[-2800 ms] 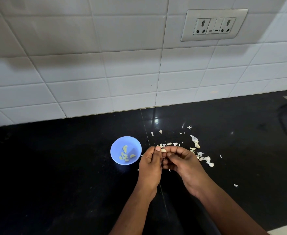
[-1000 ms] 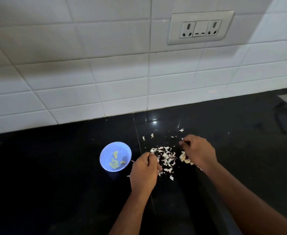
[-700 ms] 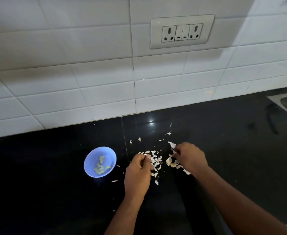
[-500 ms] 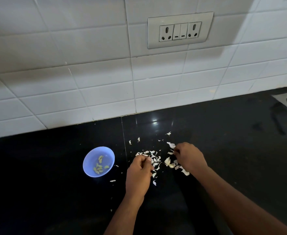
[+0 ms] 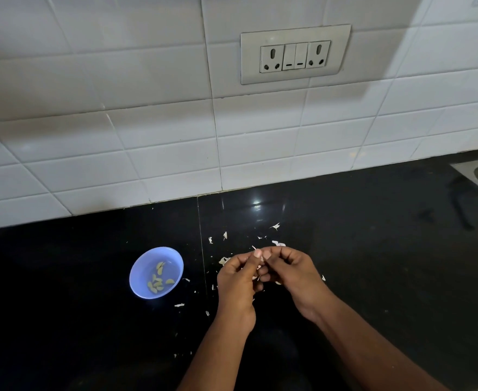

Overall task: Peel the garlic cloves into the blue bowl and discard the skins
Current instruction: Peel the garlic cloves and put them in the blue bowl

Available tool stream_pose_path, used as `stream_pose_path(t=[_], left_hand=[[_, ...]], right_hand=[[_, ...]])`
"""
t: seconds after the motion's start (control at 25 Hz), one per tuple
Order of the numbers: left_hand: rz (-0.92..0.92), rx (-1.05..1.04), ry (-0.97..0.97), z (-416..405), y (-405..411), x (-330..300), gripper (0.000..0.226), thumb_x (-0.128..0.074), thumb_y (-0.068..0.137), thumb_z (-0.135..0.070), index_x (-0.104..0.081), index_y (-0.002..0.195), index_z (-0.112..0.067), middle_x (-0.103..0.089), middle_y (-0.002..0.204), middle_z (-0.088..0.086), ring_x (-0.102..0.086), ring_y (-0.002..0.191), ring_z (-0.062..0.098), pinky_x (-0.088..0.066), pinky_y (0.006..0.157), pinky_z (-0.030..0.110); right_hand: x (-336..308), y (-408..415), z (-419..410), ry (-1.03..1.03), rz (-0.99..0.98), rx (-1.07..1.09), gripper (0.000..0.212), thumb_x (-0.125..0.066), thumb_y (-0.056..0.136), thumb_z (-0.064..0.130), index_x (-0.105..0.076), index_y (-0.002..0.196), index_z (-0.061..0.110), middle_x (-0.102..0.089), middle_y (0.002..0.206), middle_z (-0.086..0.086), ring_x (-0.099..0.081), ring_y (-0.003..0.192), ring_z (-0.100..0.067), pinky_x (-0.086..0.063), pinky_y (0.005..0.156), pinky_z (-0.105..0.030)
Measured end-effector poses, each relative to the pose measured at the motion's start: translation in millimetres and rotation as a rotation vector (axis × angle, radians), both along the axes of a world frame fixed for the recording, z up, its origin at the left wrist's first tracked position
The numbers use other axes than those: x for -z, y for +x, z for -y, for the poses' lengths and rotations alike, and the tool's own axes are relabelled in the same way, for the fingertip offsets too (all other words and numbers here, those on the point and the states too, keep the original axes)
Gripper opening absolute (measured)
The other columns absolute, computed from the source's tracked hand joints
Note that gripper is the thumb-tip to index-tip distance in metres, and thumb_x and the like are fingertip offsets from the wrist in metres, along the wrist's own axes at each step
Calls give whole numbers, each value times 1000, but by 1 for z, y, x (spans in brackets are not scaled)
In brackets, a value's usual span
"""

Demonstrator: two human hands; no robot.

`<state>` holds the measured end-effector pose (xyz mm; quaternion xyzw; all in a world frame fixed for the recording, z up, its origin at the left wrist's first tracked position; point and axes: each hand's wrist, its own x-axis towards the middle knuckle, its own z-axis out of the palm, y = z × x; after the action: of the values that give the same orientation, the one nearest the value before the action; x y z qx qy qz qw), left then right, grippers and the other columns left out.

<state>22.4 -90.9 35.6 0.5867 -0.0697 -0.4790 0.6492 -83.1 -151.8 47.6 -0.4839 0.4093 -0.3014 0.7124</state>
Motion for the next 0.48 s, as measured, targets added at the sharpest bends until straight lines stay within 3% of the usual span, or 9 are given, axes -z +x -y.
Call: stream_pose_path(t=[0.12,0.24,0.48], left_hand=[[-32,-41,-28,1,-1,2,9,-77,94,-18,-77,90,-10,-72,76,5,-62,65,10,-46,59,25],[51,-83,-44,1,-1,7,10,-76,95,-16,-76,89,-7,-72,75,7,-63,67,12,-49,60,25],[201,-53,-125,0,11,10,4,-75,95,-9,-74,93,-6,-76,91,17,-70,76,21,-57,63,25]], right_hand=[[-1,5,-1,35,2,29,17,-62,102,7,-76,105,-2,-73,83,-17,-70,74,-19,-61,73,-30],[0,19,-6,139,5,111,19,-61,103,8,-76,100,-3,-74,81,-17,-71,71,-21,-62,69,-33],[-3,34,-7,398,123,163,19,-57,105,7,-74,100,-2,-73,76,-10,-70,66,-15,-61,62,-25]])
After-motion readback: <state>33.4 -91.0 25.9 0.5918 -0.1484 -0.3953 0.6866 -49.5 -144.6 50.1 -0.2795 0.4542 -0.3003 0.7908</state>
